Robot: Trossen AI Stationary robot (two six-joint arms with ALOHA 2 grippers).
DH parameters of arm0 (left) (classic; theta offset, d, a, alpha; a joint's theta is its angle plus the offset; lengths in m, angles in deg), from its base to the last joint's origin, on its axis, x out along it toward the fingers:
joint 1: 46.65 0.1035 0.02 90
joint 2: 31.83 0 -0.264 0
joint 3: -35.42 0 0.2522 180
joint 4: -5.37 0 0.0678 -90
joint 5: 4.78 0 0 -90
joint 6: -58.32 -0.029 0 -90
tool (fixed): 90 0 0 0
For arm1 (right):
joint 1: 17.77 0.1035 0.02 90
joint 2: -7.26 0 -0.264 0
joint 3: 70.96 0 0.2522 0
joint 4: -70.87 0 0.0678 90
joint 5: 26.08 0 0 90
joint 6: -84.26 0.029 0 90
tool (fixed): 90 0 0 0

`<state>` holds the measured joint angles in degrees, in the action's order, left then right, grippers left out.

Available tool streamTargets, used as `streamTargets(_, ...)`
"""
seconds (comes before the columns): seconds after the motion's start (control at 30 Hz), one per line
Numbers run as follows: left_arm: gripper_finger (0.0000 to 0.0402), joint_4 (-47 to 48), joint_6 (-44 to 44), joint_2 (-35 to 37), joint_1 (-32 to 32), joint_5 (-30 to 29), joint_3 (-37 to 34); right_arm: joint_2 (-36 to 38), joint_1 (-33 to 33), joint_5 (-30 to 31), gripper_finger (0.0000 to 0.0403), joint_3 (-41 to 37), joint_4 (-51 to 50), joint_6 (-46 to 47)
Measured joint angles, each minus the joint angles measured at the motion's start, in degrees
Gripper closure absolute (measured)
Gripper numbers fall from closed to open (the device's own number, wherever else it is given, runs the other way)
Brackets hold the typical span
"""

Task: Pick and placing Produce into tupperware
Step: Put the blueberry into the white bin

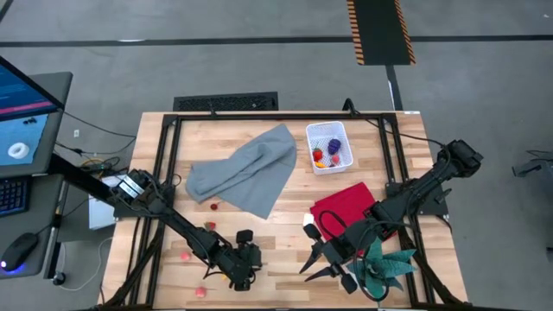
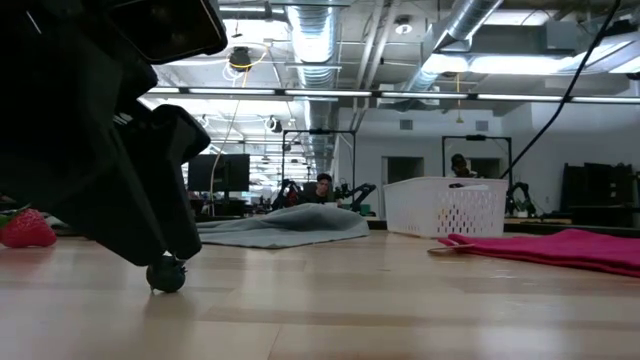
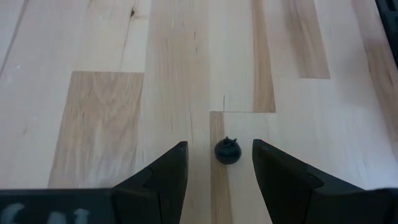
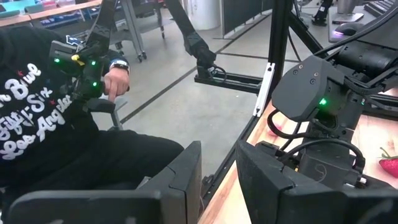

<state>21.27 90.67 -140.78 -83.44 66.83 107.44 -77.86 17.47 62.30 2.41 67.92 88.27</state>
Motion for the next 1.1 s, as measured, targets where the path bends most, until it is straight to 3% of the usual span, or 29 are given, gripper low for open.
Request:
streamTargets(0.53, 0.0233, -0.2, 1.6, 0.0, 0.0, 0.0, 0.0, 0.0, 0.0, 0.0, 0.0280, 0.0, 0.0, 0.0)
streamTargets(0.73, 0.0233, -3.0, 1.5, -1.8, 0.0, 3.1, -0.1, 0.0, 0.0, 0.0, 0.0280, 0.0, 0.1, 0.0)
streamTargets(0.97, 0.0233, -4.6, 2.1, -2.6, -0.1, 1.2, -0.1, 0.0, 0.0, 0.0, 0.0280, 0.0, 0.4, 0.0)
streamTargets(1.1, 0.0253, -3.9, 1.7, -2.6, 0.0, 2.4, 0.0, 0.0, 0.0, 0.0, 0.0280, 0.0, 0.4, 0.0)
